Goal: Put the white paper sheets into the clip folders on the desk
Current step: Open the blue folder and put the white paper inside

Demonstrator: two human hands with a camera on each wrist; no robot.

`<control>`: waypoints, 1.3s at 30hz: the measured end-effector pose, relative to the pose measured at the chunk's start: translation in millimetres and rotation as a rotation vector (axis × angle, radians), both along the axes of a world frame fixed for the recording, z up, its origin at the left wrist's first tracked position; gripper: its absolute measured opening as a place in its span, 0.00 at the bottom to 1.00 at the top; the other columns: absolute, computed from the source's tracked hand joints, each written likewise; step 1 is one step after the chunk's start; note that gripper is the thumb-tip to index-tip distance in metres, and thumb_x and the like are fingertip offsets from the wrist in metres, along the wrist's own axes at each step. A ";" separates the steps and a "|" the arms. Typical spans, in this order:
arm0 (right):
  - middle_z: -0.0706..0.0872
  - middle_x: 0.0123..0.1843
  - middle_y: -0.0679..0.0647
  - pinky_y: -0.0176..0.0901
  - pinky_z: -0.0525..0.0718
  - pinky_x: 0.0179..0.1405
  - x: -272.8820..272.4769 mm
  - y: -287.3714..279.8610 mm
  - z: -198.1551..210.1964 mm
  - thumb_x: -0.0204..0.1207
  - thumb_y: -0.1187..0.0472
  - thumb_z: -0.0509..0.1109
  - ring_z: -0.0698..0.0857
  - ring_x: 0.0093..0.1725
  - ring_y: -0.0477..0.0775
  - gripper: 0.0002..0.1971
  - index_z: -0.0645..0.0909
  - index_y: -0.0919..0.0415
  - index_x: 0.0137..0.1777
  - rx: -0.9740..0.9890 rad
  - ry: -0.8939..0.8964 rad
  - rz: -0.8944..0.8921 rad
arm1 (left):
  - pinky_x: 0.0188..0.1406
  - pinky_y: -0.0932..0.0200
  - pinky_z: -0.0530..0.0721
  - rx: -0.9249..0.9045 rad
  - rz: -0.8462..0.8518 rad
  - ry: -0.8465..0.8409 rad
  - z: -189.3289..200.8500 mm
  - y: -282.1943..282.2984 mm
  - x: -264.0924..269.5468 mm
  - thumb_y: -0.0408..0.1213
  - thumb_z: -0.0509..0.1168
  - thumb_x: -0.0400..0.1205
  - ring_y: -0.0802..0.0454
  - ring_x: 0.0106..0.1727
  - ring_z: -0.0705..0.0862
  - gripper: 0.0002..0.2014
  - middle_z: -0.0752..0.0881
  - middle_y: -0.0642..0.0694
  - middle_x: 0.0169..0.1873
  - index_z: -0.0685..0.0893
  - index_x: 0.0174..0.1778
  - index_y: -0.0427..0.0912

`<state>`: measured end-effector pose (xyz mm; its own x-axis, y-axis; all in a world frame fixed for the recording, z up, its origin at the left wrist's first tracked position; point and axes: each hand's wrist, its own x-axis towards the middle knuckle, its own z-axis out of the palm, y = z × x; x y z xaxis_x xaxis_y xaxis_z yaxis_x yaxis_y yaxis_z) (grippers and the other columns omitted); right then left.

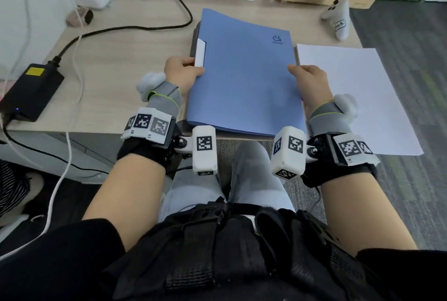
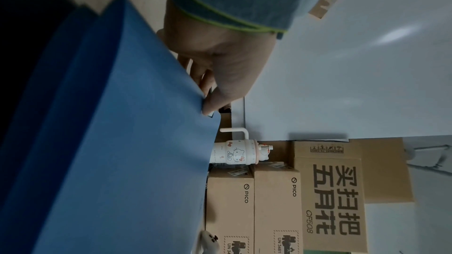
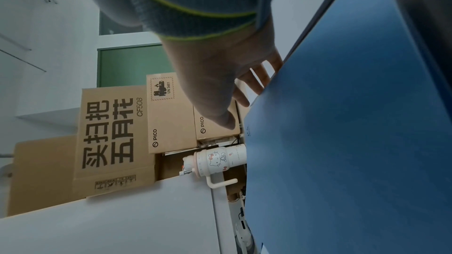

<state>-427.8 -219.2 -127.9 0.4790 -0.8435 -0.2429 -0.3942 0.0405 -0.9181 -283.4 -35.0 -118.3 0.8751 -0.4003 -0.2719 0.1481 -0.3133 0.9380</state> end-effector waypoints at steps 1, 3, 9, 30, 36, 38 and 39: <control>0.83 0.59 0.55 0.50 0.80 0.60 1.0 0.2 0.1 0.69 0.49 0.71 0.81 0.57 0.55 0.21 0.80 0.60 0.59 -0.012 0.001 -0.003 | 0.50 0.52 0.86 -0.013 0.017 0.000 -2.4 -0.7 1.9 0.24 0.64 0.78 0.46 0.42 0.85 0.15 0.86 0.39 0.50 0.83 0.61 0.30; 0.81 0.60 0.54 0.47 0.78 0.60 2.5 -1.0 -1.1 0.72 0.51 0.71 0.79 0.56 0.53 0.23 0.79 0.61 0.64 -0.034 0.011 -0.008 | 0.44 0.53 0.87 -0.005 0.048 -0.012 -5.0 -1.3 2.9 0.25 0.67 0.77 0.51 0.36 0.85 0.16 0.86 0.40 0.47 0.82 0.61 0.29; 0.79 0.64 0.56 0.43 0.77 0.58 4.9 -6.0 -6.4 0.74 0.54 0.69 0.79 0.61 0.55 0.23 0.76 0.62 0.68 -0.151 0.124 -0.003 | 0.58 0.50 0.86 0.111 0.071 -0.113 -8.5 1.0 5.0 0.31 0.72 0.70 0.46 0.47 0.87 0.12 0.87 0.45 0.43 0.87 0.50 0.41; 0.82 0.45 0.52 0.39 0.77 0.43 17.7 -21.4 2.4 0.69 0.52 0.71 0.80 0.45 0.54 0.12 0.80 0.56 0.49 -0.207 -0.024 -0.073 | 0.50 0.52 0.83 -0.357 0.213 -0.092 9.9 -24.3 6.3 0.27 0.63 0.80 0.48 0.38 0.80 0.13 0.84 0.46 0.34 0.80 0.60 0.42; 0.69 0.25 0.47 0.34 0.76 0.36 19.4 -19.2 -4.8 0.70 0.67 0.66 0.71 0.26 0.45 0.25 0.77 0.54 0.69 -0.210 -0.295 -0.137 | 0.37 0.64 0.74 -0.247 0.117 -0.315 3.0 -20.3 13.0 0.25 0.57 0.80 0.59 0.27 0.70 0.22 0.82 0.48 0.30 0.77 0.71 0.42; 0.66 0.24 0.46 0.33 0.74 0.33 20.4 -20.4 -6.8 0.70 0.68 0.64 0.67 0.25 0.46 0.26 0.77 0.54 0.70 -0.210 -0.327 -0.148 | 0.36 0.62 0.69 -0.190 0.098 -0.351 0.8 -19.5 17.9 0.27 0.58 0.80 0.52 0.30 0.64 0.23 0.74 0.48 0.26 0.77 0.72 0.44; 0.65 0.22 0.43 0.32 0.72 0.32 20.6 -21.6 -7.9 0.70 0.69 0.64 0.65 0.24 0.45 0.27 0.77 0.54 0.70 -0.206 -0.339 -0.157 | 0.37 0.61 0.68 -0.173 0.082 -0.369 0.0 -18.7 19.7 0.28 0.58 0.80 0.47 0.33 0.63 0.23 0.72 0.46 0.29 0.77 0.72 0.45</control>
<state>-407.2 -240.8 -135.8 0.3649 -0.9269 0.0877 -0.0724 -0.1222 -0.9899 -263.7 -53.7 -118.3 0.9323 -0.3372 0.1310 -0.1899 -0.1478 0.9706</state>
